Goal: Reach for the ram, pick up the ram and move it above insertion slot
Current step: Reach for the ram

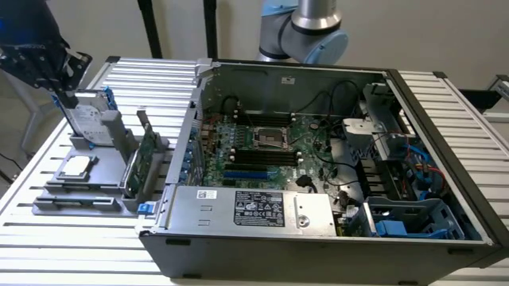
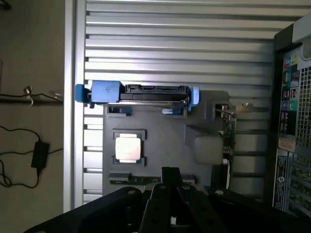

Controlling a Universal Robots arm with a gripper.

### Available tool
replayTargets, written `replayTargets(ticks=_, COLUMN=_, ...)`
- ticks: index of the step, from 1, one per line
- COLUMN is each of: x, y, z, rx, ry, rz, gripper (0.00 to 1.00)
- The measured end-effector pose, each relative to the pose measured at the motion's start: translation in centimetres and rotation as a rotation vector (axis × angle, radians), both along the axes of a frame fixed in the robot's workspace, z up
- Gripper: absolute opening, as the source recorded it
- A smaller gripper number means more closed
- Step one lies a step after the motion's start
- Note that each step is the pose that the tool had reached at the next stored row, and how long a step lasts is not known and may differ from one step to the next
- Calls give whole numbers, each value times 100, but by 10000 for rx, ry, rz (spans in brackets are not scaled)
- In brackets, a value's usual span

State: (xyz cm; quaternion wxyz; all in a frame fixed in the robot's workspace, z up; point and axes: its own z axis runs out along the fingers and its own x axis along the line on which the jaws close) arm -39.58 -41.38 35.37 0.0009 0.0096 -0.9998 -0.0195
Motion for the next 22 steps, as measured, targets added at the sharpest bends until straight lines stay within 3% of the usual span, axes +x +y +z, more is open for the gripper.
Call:
replayTargets(ticks=6, x=-14, y=-246, z=3, rx=-1, ry=1, rz=0, gripper=11)
replayTargets(ticks=10, x=-52, y=-375, z=3, rx=0, ry=-1, rz=4, gripper=11)
replayTargets(ticks=18, x=-159, y=-548, z=3, rx=0, ry=-3, rz=66, gripper=11)
replayTargets(ticks=22, x=-163, y=-567, z=2, rx=0, ry=-4, rz=77, gripper=11)
